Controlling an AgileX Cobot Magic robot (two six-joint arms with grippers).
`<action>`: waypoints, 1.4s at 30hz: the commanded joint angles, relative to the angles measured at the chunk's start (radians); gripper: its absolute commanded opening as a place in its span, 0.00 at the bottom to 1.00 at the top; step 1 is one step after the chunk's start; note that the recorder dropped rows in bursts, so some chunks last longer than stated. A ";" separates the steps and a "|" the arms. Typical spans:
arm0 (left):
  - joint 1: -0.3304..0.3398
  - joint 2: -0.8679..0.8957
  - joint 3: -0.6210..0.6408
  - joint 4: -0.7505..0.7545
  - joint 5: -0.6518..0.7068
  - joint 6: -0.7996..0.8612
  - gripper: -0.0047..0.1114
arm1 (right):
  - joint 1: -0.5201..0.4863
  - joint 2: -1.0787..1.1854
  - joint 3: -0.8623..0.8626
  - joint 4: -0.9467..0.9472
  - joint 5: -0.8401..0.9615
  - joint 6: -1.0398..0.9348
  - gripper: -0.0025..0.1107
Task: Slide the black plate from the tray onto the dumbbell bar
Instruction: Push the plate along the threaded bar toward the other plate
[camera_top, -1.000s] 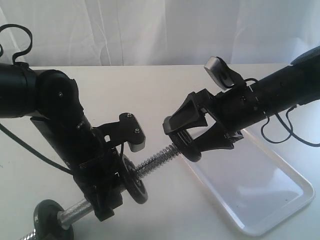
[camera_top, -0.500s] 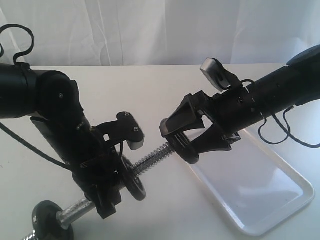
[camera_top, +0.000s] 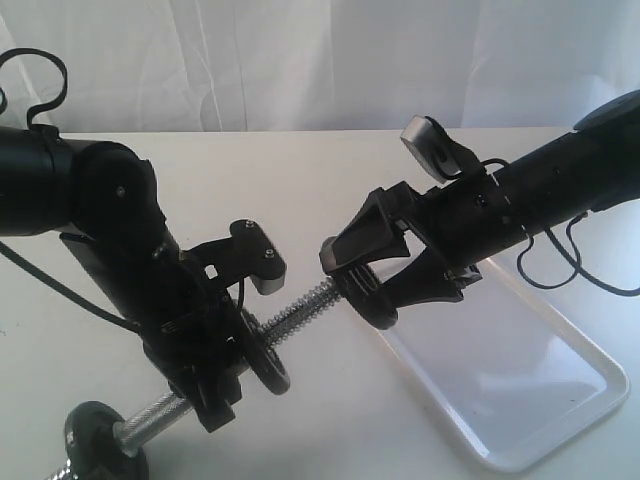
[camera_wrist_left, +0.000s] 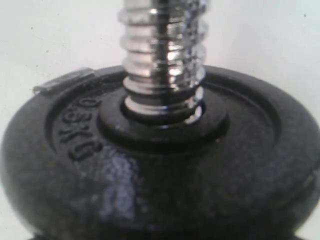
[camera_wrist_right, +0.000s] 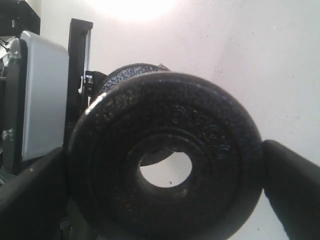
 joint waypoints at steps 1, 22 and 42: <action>-0.005 -0.038 -0.021 -0.143 0.007 0.069 0.04 | 0.001 -0.017 -0.002 0.063 0.043 -0.021 0.02; -0.005 -0.097 -0.021 -0.187 0.012 0.129 0.04 | 0.001 0.008 -0.002 0.087 0.043 -0.031 0.02; -0.005 -0.106 -0.021 -0.185 0.011 0.129 0.04 | 0.055 0.008 -0.002 0.111 0.043 -0.049 0.02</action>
